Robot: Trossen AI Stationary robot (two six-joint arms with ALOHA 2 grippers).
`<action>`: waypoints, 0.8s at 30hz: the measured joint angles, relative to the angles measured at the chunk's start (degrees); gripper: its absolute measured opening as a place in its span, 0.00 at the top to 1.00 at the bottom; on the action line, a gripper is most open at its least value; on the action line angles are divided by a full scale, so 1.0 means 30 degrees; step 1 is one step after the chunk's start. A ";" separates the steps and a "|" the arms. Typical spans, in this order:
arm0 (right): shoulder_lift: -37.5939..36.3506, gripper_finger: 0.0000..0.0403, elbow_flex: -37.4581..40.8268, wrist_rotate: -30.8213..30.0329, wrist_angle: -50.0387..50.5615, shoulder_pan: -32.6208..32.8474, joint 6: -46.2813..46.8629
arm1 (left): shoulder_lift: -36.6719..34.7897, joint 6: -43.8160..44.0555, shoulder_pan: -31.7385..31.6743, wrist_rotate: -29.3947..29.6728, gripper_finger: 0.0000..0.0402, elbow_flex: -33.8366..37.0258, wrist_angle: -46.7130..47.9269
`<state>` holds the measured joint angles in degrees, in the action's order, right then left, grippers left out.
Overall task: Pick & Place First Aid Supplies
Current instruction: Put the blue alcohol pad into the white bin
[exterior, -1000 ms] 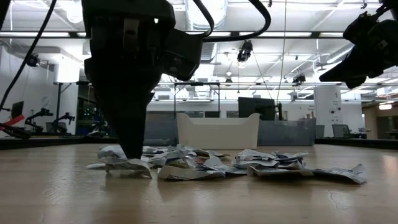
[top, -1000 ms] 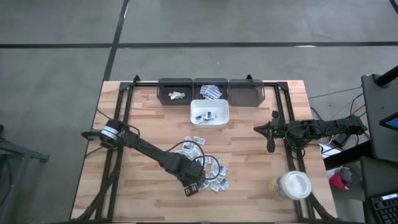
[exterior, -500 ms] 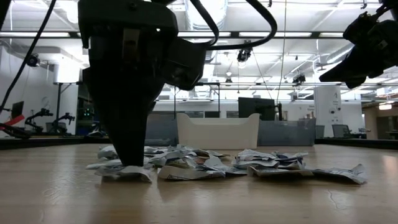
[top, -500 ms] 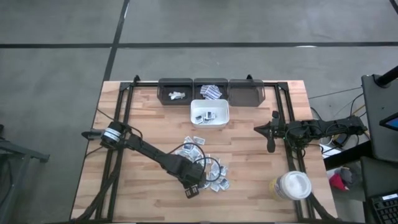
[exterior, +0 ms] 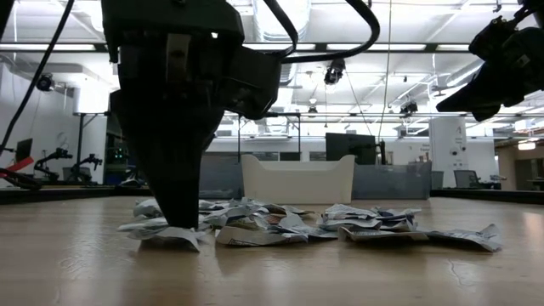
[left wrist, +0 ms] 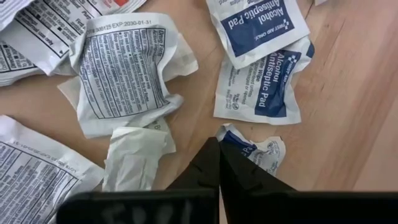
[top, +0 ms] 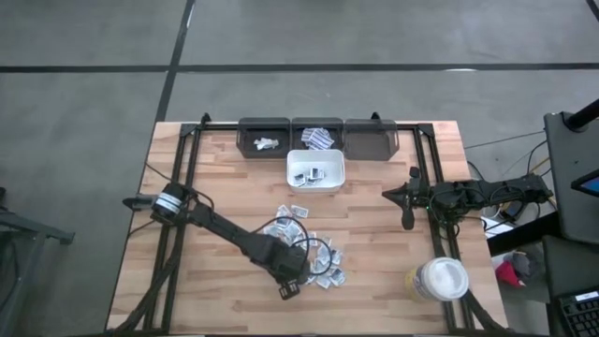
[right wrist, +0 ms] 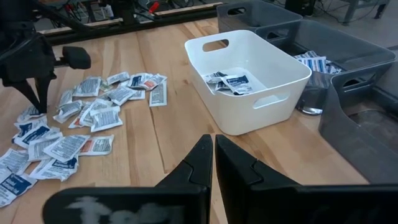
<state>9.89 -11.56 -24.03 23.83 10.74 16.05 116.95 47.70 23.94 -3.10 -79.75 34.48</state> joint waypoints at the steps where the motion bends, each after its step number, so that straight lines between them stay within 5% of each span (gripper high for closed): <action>1: 0.0000 0.96 -0.0004 0.0000 0.0000 -0.0001 -0.0006 | -0.0002 0.0352 0.0007 0.0208 1.00 0.0000 0.0136; 10: 0.0000 0.96 0.0000 0.0000 0.0000 0.0000 -0.0058 | -0.0031 0.7018 -0.0069 -0.0773 1.00 -0.0108 0.0658; 19: 0.0000 0.96 0.0000 0.0000 0.0007 0.0000 -0.0033 | 0.0093 0.0793 -0.0001 0.1075 0.96 -0.1261 0.0998; 24: 0.0000 0.96 -0.0004 0.0000 0.0000 -0.0004 0.0102 | 0.0093 0.0223 -0.0022 0.1141 0.90 -0.1268 0.1004</action>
<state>9.89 -11.57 -24.03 23.83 10.73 16.36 117.23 48.37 23.88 0.32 -83.55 37.50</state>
